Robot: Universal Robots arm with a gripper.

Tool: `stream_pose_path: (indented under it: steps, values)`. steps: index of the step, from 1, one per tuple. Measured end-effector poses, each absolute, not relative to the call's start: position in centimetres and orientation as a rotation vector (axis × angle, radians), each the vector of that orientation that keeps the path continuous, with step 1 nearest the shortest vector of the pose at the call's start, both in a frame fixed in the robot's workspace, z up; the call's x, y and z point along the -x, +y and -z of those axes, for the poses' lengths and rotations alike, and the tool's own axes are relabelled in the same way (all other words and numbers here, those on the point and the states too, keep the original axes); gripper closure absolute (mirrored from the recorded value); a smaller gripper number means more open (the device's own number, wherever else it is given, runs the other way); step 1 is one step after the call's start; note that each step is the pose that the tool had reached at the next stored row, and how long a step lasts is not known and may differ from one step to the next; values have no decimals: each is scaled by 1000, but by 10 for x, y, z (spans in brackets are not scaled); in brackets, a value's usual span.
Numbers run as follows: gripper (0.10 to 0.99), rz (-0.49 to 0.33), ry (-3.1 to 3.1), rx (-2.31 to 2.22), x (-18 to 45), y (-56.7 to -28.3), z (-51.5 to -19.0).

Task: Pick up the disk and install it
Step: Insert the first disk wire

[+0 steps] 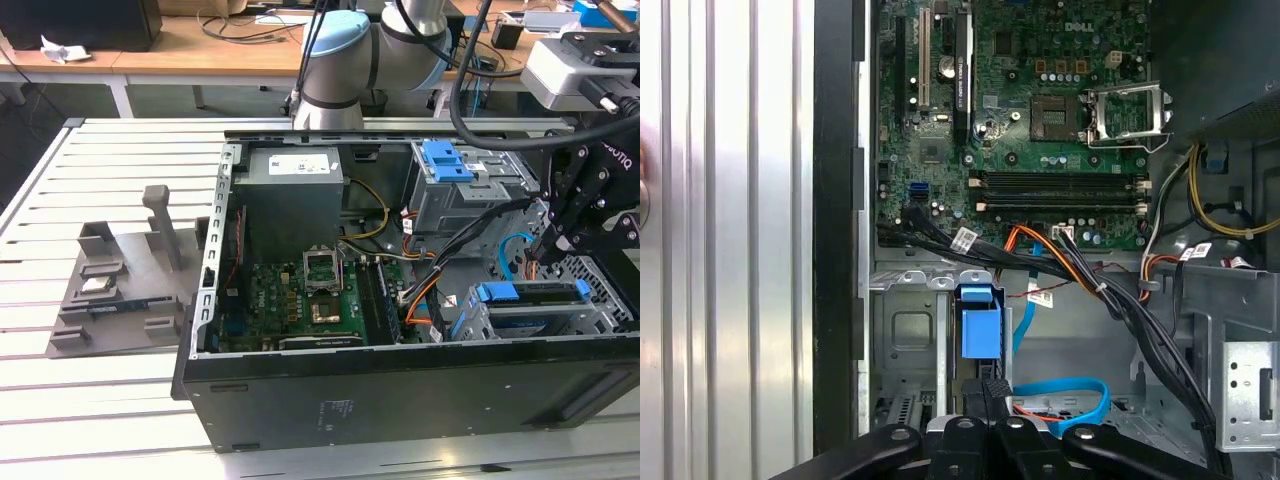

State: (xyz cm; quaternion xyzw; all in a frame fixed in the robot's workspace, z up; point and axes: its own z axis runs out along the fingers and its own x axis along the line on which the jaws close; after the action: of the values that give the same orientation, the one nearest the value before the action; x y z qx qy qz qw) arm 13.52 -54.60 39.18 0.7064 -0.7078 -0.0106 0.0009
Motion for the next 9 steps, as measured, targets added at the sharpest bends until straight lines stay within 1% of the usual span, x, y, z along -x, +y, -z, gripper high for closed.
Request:
stream_pose_path:
  steps: [5, 7, 9]
  values:
    - [980, 27, -2216, -2212, -162, -527, -388]
    - [980, 20, -2209, -2205, -177, -513, -379]
    - [980, 6, -2202, -2198, -183, -505, -374]
